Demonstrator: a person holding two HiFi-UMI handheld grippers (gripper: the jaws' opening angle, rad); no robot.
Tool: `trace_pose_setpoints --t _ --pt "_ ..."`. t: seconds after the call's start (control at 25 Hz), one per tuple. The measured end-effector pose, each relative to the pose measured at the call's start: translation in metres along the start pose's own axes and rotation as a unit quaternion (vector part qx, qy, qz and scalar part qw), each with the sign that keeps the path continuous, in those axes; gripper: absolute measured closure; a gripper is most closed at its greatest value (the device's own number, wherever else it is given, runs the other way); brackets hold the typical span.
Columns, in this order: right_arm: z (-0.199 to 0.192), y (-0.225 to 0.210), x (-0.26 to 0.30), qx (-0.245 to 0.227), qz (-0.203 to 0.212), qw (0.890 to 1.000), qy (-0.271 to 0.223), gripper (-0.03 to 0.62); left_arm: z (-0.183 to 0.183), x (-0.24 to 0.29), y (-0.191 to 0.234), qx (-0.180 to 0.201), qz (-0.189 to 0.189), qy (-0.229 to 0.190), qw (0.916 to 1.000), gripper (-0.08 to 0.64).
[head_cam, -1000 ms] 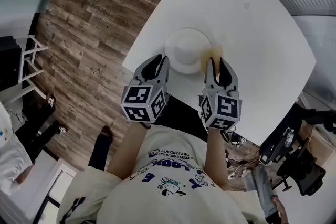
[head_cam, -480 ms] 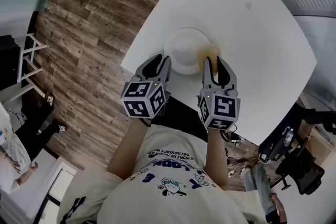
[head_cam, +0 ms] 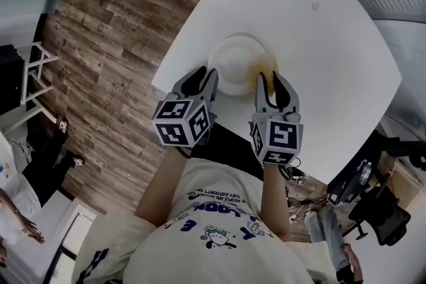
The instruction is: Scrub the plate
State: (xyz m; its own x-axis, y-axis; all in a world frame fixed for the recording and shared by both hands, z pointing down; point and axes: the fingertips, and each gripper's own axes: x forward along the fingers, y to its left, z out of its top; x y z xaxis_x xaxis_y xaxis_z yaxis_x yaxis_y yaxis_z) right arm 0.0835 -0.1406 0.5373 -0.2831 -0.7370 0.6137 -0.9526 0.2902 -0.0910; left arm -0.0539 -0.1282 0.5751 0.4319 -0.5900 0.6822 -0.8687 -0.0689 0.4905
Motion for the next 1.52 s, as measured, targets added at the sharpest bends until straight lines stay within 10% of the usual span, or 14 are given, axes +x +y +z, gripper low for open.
trace_pose_setpoints --t 0.64,1.04,1.52 --pt "-0.001 0.002 0.001 0.001 0.0 1.0 -0.001 0.491 -0.005 0.005 -0.008 -0.067 -0.055 0.001 0.9963 0.483" --pt "0.007 0.004 -0.006 0.005 -0.004 1.0 -0.012 0.491 -0.001 -0.003 -0.017 -0.189 -0.134 -0.015 0.9727 0.518" --pt "0.031 -0.006 -0.031 0.019 -0.031 0.998 -0.054 0.491 0.01 -0.017 -0.04 -0.196 -0.177 -0.03 0.9641 0.52"
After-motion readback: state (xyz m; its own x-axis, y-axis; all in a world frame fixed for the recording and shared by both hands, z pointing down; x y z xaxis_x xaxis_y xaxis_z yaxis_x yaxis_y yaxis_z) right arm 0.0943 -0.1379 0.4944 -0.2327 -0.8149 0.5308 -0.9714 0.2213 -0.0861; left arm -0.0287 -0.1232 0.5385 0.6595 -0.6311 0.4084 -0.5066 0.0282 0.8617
